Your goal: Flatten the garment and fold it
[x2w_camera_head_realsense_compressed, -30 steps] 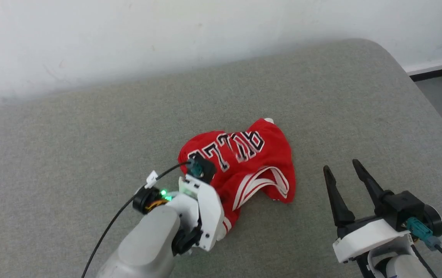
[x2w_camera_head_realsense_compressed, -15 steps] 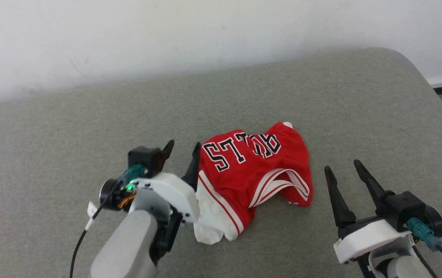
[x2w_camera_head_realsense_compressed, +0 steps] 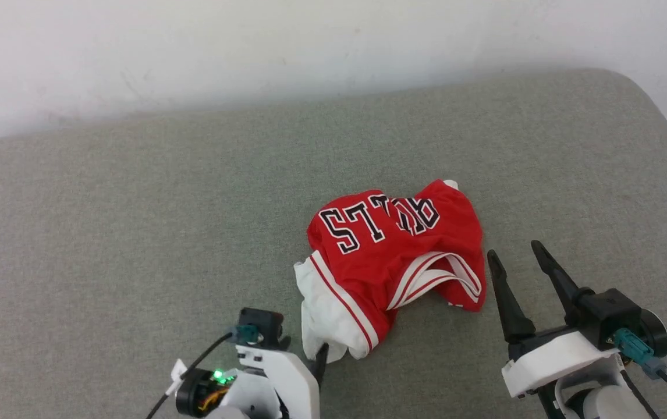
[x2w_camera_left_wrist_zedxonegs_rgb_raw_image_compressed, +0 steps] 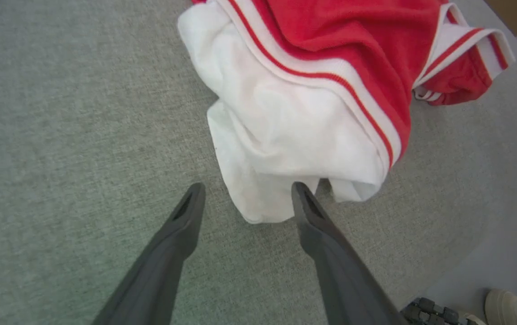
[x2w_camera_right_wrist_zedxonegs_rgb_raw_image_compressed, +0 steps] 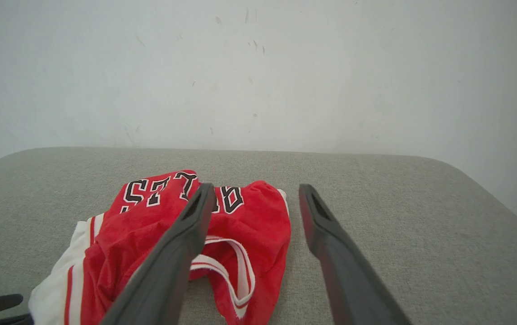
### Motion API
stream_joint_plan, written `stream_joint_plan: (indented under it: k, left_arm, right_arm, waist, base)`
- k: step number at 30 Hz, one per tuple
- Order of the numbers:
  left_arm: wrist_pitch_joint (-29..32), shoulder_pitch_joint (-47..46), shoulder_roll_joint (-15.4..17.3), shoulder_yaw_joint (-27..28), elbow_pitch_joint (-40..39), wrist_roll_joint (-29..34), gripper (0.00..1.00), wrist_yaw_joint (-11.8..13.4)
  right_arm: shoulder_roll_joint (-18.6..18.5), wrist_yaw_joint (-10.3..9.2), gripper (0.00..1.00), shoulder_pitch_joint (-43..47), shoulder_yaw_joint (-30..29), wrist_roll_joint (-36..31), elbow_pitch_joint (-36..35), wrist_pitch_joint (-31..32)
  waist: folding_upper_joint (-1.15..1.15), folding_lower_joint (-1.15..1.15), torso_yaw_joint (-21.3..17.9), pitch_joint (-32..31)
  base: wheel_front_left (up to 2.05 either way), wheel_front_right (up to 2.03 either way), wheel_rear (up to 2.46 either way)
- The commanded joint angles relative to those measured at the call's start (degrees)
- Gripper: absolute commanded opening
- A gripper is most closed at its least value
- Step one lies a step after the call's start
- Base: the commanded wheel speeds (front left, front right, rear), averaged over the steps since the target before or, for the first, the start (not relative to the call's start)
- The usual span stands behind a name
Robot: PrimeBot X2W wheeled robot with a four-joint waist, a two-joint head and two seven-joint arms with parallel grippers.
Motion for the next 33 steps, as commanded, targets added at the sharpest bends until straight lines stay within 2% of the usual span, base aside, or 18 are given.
stream_joint_plan:
  k: [1, 8, 13, 14, 15, 16, 17, 20, 25, 33]
  left_arm:
    - [1.92, 0.53, 0.48, -0.86, -0.43, -0.31, 1.00, -0.37]
    - [7.64, -1.06, 0.81, -2.82, 0.97, 0.89, 1.00, 1.27]
    - [9.75, -3.03, 0.11, -3.64, 3.05, 1.04, 1.00, 1.41]
    - [10.13, -3.39, 0.00, -3.90, 3.57, 1.05, 0.75, 1.25]
    - [10.53, -3.77, -0.01, -4.27, 4.08, 1.23, 0.37, 1.07]
    - [10.92, -4.09, 0.00, -4.71, 4.54, 1.38, 0.05, 0.74]
    - [11.21, -4.29, -0.03, -5.11, 4.90, 1.36, 0.00, 0.27]
    - [9.57, -4.41, -0.23, -4.88, 4.78, 1.02, 0.00, -0.27]
    - [3.85, -3.37, 0.05, -1.31, 2.94, -0.16, 0.00, 1.36]
    - [-6.92, 1.59, 4.00, 10.10, -4.93, -3.56, 0.00, 6.45]
  right_arm:
    - [0.04, -0.11, 1.00, -0.27, 0.21, 0.43, -0.05, -0.19]
    - [0.04, -0.11, 1.00, -0.82, 1.00, 0.95, 0.52, -0.65]
    - [0.04, -0.11, 1.00, -1.12, 1.15, 1.17, 0.85, -0.97]
    - [0.04, -0.11, 1.00, -1.18, 1.13, 1.17, 0.93, -1.04]
    - [0.04, -0.11, 1.00, -1.25, 1.11, 1.18, 1.02, -1.10]
    - [0.04, -0.11, 1.00, -1.32, 1.09, 1.18, 1.11, -1.17]
    - [0.04, -0.11, 1.00, -1.36, 1.06, 1.18, 1.19, -1.25]
    - [0.04, -0.11, 1.00, -1.42, 0.71, 1.22, 1.41, -1.40]
    - [0.04, -0.11, 1.00, -1.27, 0.26, 1.28, 1.48, -1.45]
    - [0.04, -0.11, 1.00, -0.63, -1.08, 0.88, 0.99, -1.15]
  waist:
    - [0.00, 0.00, -0.25, 0.33]
    - [0.00, 0.00, -1.89, 1.36]
    - [0.00, 0.00, -2.82, 2.20]
    - [0.00, 0.00, -2.92, 2.32]
    - [0.00, 0.00, -2.99, 2.43]
    - [0.00, 0.00, -3.02, 2.52]
    - [0.00, 0.00, -3.02, 2.55]
    - [0.00, 0.00, -2.67, 2.53]
    - [0.00, 0.00, -1.44, 2.05]
    - [0.00, 0.00, 2.53, 0.99]
  base:
    - [0.00, 0.00, 0.00]
    - [0.00, 0.00, 0.00]
    - [0.00, 0.00, 0.00]
    - [0.00, 0.00, 0.00]
    - [0.00, 0.00, 0.00]
    - [0.00, 0.00, 0.00]
    - [0.00, 0.00, 0.00]
    - [0.00, 0.00, 0.00]
    - [0.00, 0.00, 0.00]
    - [0.00, 0.00, 0.00]
